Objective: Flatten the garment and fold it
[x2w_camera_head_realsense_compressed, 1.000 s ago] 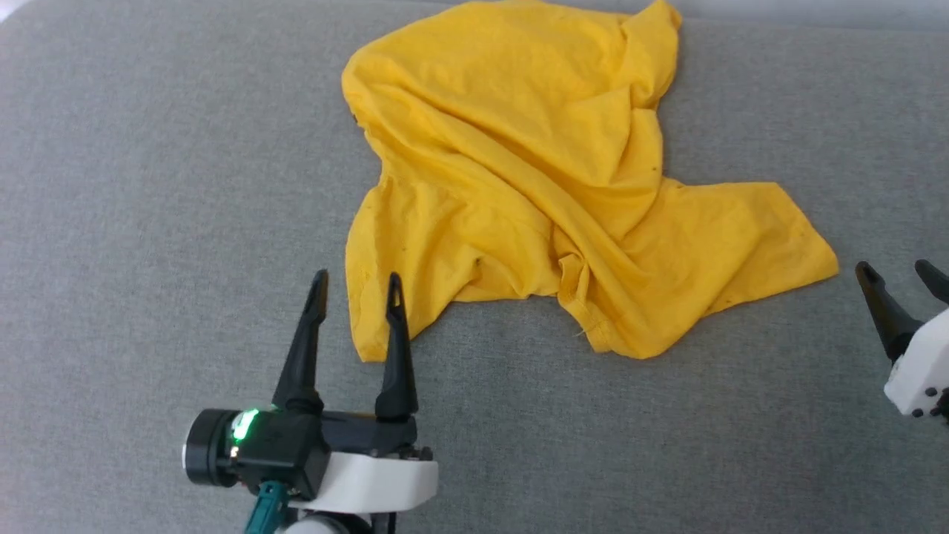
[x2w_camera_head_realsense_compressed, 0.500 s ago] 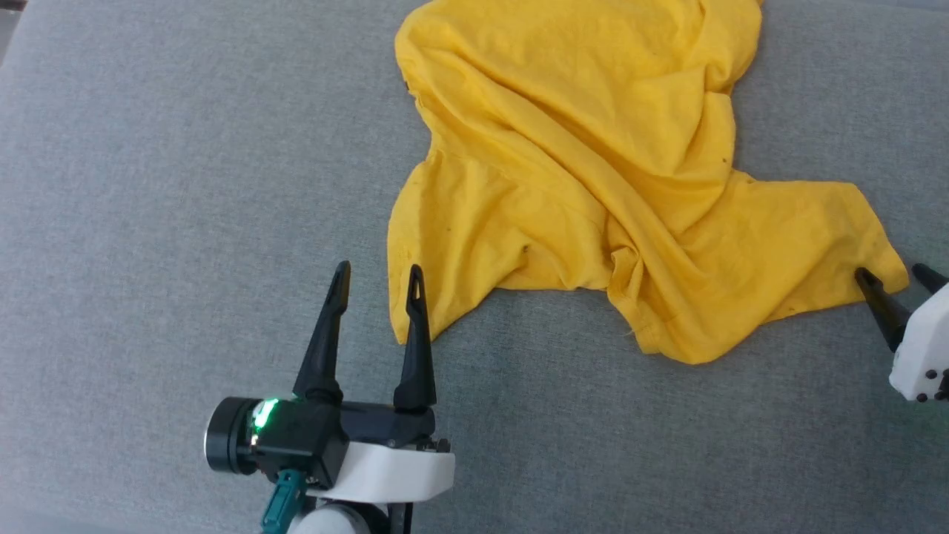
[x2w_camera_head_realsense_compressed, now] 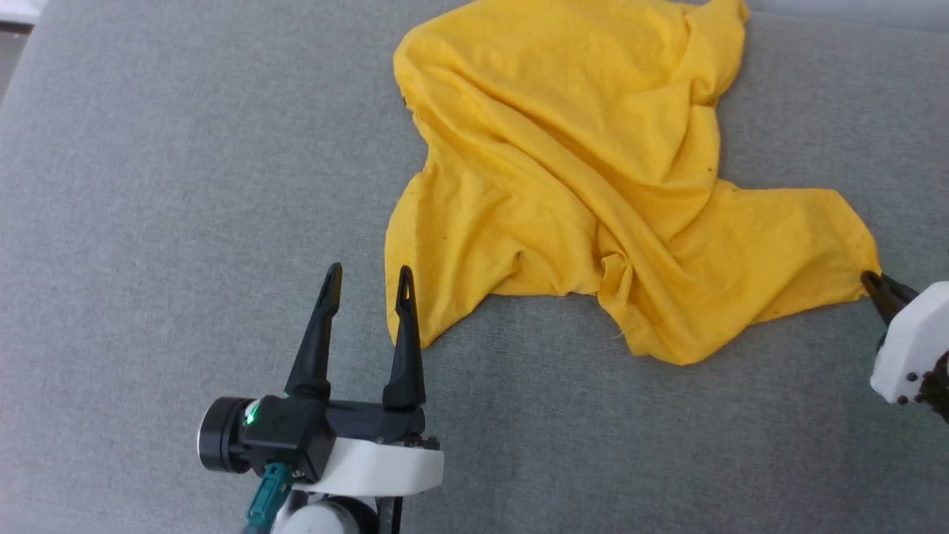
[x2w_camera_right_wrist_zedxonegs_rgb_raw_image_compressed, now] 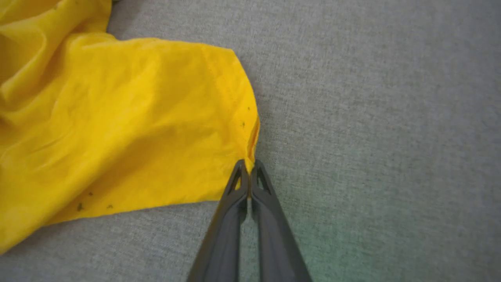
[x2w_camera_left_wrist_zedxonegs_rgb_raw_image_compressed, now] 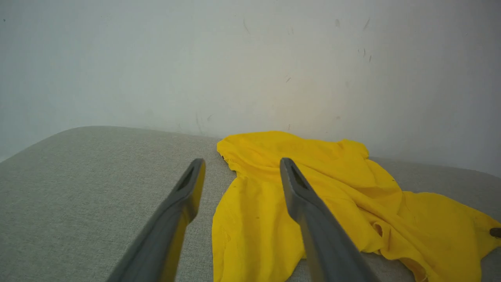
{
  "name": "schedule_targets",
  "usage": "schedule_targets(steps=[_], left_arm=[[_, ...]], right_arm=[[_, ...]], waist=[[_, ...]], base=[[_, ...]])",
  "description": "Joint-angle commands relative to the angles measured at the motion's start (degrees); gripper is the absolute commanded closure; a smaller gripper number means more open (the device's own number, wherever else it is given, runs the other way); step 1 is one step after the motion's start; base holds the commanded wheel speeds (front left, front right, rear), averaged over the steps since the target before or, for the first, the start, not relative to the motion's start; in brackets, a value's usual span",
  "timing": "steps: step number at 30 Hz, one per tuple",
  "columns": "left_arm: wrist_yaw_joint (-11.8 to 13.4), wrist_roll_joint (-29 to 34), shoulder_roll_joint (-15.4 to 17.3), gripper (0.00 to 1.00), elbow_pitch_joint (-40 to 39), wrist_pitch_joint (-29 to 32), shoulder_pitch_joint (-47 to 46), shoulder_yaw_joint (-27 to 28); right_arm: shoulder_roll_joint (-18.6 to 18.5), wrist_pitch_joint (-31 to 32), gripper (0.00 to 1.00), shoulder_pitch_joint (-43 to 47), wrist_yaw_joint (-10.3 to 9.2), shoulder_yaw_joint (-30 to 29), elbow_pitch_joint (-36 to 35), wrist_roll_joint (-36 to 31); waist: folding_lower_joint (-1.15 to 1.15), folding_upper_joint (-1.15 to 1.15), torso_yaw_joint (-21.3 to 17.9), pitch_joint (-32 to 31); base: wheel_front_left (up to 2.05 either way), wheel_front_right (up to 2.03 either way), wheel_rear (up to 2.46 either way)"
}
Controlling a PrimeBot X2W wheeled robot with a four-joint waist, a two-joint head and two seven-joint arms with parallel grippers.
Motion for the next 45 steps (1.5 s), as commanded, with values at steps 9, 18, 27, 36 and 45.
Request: schedule_targets(steps=[9,18,27,36,45], left_arm=[[-1.89,0.05,0.25,0.00,1.82,-0.27,2.85,2.39],[-2.51,-2.23,1.29,0.00,3.81,1.29,5.08,3.13],[-6.20,-0.40,6.40,0.00,5.15,13.54,-1.08,0.52],[-9.94,1.46,9.22,0.00,11.98,30.99,-12.47,-2.39],[-9.41,1.50,8.53,0.00,16.81,39.10,-15.81,-3.48]], right_arm=[[2.59,-9.44,1.00,-0.77,-0.04,-6.81,3.54,-2.19],[3.65,-12.61,1.00,8.13,-0.04,-25.67,5.13,-7.06],[7.28,-12.14,1.00,8.14,-0.04,-24.68,1.11,-6.79],[6.94,-10.98,1.00,5.86,-0.04,-20.52,-1.20,-5.36],[6.93,-11.10,1.00,5.46,-0.04,-19.29,-1.53,-4.67]], waist=[[0.00,0.00,-5.24,-5.22],[0.00,0.00,-6.23,-5.74],[0.00,0.00,-5.84,-4.82],[0.00,0.00,-6.51,-1.91],[0.00,0.00,-7.77,0.07]], base=[[0.00,0.00,0.00],[0.00,0.00,0.00],[0.00,0.00,0.00],[0.00,0.00,0.00],[0.00,0.00,0.00]])
